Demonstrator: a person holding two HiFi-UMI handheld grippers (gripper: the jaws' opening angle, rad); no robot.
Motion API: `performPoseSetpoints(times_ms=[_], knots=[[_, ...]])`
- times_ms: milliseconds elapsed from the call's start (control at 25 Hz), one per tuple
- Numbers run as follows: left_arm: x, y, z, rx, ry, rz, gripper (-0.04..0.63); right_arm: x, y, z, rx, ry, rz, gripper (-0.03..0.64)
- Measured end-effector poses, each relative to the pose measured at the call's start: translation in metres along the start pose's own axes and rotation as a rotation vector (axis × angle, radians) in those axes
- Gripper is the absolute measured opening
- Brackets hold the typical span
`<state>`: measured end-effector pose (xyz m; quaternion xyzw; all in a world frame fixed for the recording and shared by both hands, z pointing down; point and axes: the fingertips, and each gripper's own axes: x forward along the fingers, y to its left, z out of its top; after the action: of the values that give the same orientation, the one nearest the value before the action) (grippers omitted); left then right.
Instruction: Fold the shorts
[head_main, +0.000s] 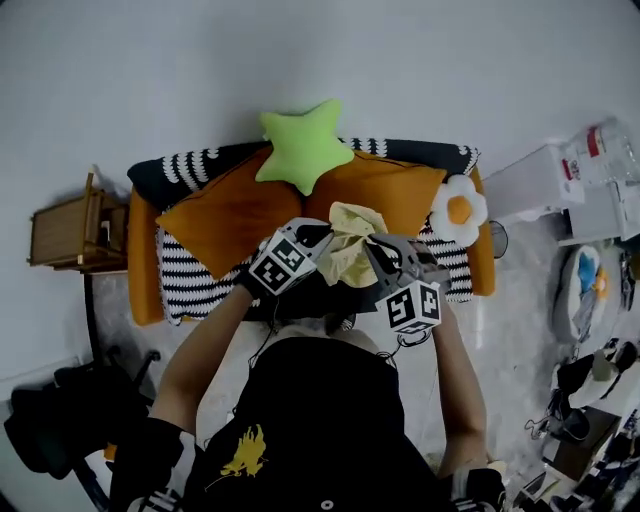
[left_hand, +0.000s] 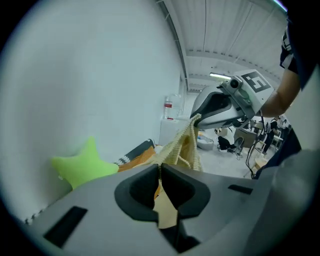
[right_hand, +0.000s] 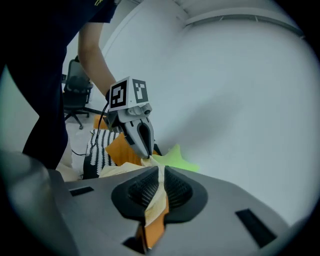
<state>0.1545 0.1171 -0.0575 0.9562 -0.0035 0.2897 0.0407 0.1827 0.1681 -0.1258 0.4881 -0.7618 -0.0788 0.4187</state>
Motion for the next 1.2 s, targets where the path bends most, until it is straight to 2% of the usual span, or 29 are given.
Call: performPoseSetpoints(times_ms=[160, 280, 440, 560, 640, 760, 840, 960, 1120, 1200], knots=[[0.003, 0.000, 0.032, 0.014, 0.049, -0.033, 0.025, -0.010, -0.011, -0.022, 0.049, 0.003, -0.044, 0.049], [0.002, 0.002, 0.071, 0.012, 0.074, -0.052, 0.023, -0.010, -0.019, -0.043, 0.140, -0.006, -0.083, 0.051], [0.010, -0.001, 0.109, 0.059, 0.149, -0.029, 0.023, -0.007, -0.033, -0.061, 0.289, -0.047, -0.144, 0.053], [0.013, 0.002, 0.128, 0.056, 0.166, -0.013, 0.023, -0.004, -0.035, -0.074, 0.347, -0.036, -0.185, 0.093], [0.012, 0.007, 0.134, 0.035, 0.168, -0.010, 0.023, -0.006, -0.036, -0.087, 0.402, -0.026, -0.211, 0.066], [0.011, 0.016, 0.142, 0.027, 0.163, 0.000, 0.023, -0.011, -0.034, -0.114, 0.529, -0.001, -0.222, 0.066], [0.009, 0.018, 0.144, 0.016, 0.162, 0.005, 0.023, -0.011, -0.025, -0.129, 0.625, 0.021, -0.222, 0.085], [0.006, 0.018, 0.151, -0.023, 0.133, 0.004, 0.023, 0.001, -0.007, -0.129, 0.768, 0.027, -0.223, 0.116], [0.005, 0.012, 0.160, -0.039, 0.090, 0.013, 0.023, 0.039, 0.013, -0.126, 0.853, 0.045, -0.228, 0.133], [0.003, 0.008, 0.164, -0.042, 0.081, 0.015, 0.023, 0.056, 0.018, -0.137, 0.882, 0.107, -0.251, 0.144]])
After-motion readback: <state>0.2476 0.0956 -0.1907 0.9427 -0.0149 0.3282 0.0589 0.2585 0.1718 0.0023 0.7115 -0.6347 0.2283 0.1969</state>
